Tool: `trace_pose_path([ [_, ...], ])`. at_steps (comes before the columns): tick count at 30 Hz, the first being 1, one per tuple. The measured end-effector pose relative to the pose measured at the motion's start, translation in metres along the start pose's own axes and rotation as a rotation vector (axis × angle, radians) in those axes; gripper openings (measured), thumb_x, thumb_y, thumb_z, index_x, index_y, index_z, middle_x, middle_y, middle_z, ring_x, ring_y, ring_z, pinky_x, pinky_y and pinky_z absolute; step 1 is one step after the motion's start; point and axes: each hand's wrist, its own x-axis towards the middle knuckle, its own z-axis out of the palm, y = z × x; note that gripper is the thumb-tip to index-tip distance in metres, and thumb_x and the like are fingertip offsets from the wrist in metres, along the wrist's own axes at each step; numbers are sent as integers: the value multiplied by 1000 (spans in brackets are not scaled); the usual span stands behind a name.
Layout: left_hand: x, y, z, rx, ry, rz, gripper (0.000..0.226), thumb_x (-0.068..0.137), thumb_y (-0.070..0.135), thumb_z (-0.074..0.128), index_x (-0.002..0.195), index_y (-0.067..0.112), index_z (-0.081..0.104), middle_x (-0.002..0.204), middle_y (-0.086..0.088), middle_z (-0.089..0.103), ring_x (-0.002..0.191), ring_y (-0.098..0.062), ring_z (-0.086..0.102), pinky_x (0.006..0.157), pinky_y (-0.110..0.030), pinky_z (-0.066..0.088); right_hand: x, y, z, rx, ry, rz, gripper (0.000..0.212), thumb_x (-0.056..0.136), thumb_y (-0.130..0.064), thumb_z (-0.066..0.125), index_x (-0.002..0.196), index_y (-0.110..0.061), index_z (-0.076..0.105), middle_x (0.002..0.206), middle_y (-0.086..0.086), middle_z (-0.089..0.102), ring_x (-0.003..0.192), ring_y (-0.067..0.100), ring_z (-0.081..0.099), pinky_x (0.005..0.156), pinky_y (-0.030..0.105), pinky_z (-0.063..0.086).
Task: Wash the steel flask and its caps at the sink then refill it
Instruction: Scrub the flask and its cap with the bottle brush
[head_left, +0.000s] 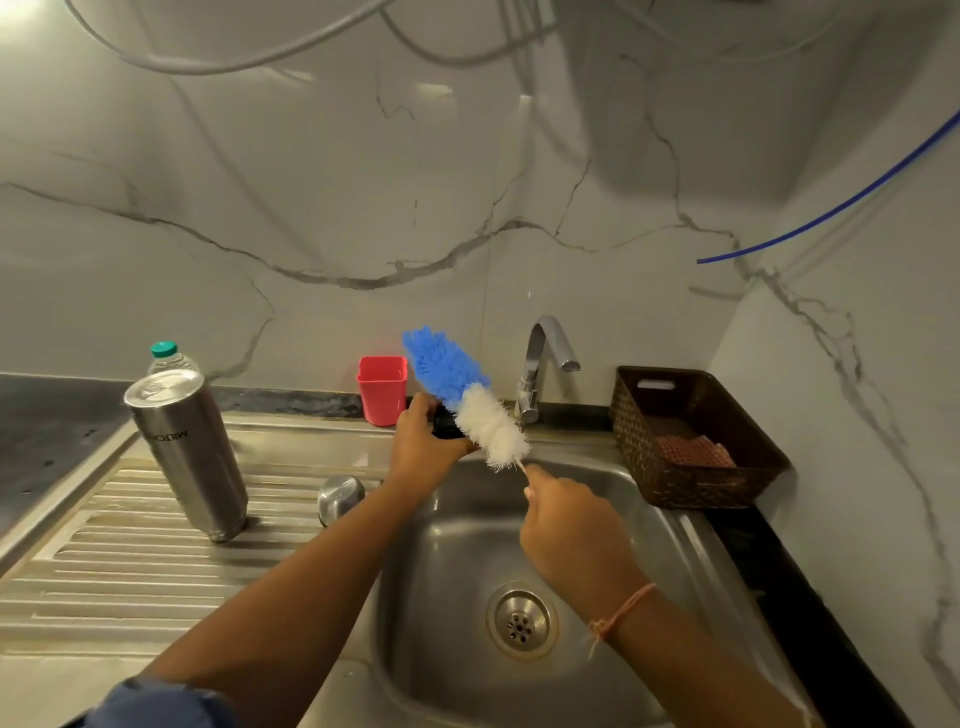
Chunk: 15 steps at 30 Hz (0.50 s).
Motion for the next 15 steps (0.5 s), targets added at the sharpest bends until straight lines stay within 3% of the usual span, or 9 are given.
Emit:
trace_pose_path([
  [3,-4,0,2,-18,2,1,57,65,5,81,109,14,46,106,-6,56,95,-17,57,74,-16,45,9,7,-3,46,-2,30,32,98,-21,34,124,-17,52,100,7,64,89,23,61,70,31,44],
  [7,-4,11,2,-72,-17,-65,60,70,0,75,115,16,38,107,-4,53,95,-18,57,75,-19,46,23,20,-9,134,-29,39,22,98,-23,37,98,-16,58,75,-1,54,72,17,50,57,27,32],
  [10,0,15,-1,-124,-69,-157,63,71,1,76,121,12,40,113,-8,55,102,-21,58,87,-31,49,19,24,-7,228,18,-26,21,98,-26,40,99,-22,60,73,-5,53,72,16,51,52,19,30],
  [13,-5,22,-4,-522,-152,-345,47,78,-9,65,118,7,44,112,-11,56,103,-25,60,90,-36,54,22,32,-4,330,1,0,24,98,-25,44,109,-18,64,83,0,64,72,11,53,58,22,36],
  [15,-9,23,-8,-804,-194,-458,27,87,-10,52,109,5,52,106,-11,60,97,-23,61,86,-30,54,21,40,0,531,-43,52,22,97,-19,48,109,-19,67,63,-11,60,56,3,50,50,14,34],
])
